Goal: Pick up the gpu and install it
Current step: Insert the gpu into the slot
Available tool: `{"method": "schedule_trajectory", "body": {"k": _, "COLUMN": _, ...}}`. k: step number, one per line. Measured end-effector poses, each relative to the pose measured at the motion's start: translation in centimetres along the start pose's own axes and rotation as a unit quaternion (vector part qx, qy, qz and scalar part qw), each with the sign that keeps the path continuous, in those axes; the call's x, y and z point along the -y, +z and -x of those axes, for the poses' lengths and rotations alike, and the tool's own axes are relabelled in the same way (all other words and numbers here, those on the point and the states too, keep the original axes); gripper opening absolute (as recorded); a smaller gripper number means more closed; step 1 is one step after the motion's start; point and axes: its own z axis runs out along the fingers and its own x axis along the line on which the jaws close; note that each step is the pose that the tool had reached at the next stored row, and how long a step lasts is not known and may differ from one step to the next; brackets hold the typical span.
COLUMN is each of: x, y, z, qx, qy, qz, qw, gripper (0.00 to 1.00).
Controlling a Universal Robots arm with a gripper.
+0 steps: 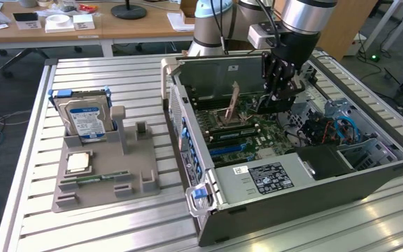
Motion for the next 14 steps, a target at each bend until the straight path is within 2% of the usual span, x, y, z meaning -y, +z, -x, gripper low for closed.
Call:
{"method": "schedule_trajectory", "body": {"k": 4, "x": -0.01, "y": 0.16, "z": 0.0, "qx": 0.0, "qy": 0.0, "qz": -0.0001, "qw": 1.0, "gripper": 0.26}}
{"method": "schedule_trajectory", "body": {"k": 12, "x": -0.18, "y": 1.51, "z": 0.0, "qx": -0.0002, "qy": 0.0, "qz": 0.0, "qw": 1.0, "gripper": 0.26}}
{"method": "schedule_trajectory", "body": {"k": 14, "x": -0.18, "y": 1.59, "z": 0.0, "qx": -0.0003, "qy": 0.0, "qz": 0.0, "qw": 1.0, "gripper": 0.26}}
